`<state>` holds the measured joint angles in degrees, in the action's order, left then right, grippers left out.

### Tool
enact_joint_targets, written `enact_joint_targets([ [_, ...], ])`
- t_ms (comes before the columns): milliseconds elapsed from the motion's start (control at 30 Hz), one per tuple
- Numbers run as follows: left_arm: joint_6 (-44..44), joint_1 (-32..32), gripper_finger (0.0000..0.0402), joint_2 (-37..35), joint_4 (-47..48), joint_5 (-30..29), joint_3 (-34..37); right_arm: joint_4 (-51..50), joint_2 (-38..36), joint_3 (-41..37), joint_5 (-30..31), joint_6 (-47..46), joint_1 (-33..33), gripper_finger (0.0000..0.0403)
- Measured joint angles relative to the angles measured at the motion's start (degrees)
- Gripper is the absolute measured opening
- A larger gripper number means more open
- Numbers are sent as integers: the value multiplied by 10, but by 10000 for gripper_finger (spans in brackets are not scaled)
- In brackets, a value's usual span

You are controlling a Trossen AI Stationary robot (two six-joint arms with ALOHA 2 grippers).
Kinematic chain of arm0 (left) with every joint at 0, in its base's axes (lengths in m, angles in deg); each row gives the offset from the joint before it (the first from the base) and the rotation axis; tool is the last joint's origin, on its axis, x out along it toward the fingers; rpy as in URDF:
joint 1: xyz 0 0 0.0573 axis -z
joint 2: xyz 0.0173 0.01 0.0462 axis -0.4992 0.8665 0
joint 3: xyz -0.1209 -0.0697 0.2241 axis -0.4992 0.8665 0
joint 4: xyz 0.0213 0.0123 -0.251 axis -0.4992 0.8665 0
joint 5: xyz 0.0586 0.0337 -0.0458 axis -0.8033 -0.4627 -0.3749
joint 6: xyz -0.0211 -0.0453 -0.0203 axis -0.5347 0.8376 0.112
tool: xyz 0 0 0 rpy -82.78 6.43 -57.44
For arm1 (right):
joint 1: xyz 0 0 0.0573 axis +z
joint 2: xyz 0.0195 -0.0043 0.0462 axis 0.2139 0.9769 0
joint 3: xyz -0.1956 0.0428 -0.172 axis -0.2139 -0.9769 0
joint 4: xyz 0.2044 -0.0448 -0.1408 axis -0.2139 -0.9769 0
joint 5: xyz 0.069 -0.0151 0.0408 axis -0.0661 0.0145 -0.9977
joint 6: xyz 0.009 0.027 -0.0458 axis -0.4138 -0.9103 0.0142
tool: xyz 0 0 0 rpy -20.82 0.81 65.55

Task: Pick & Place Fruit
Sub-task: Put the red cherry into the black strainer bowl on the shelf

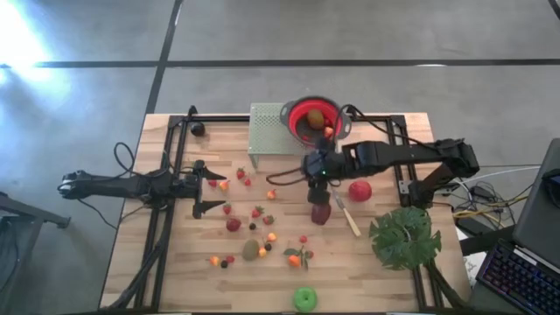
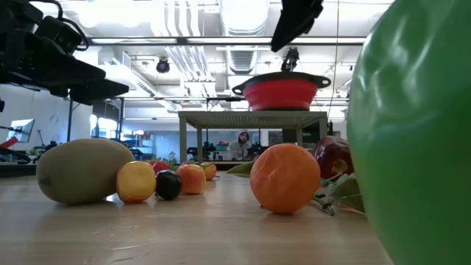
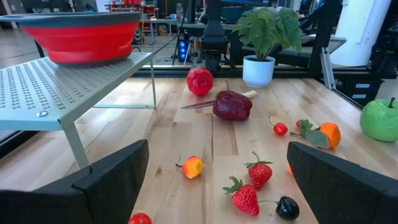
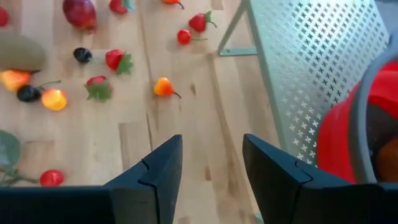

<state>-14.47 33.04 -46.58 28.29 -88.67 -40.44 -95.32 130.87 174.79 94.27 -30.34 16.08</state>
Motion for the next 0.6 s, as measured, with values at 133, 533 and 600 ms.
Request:
enact_joint_targets([
  [133,0,0,388,0,0,0,0,1,0,0,1,4,21,148],
  [533,0,0,388,0,0,0,0,21,0,-8,1,-1,94,110],
  [600,0,0,388,0,0,0,0,38,0,-16,1,-1,107,104],
])
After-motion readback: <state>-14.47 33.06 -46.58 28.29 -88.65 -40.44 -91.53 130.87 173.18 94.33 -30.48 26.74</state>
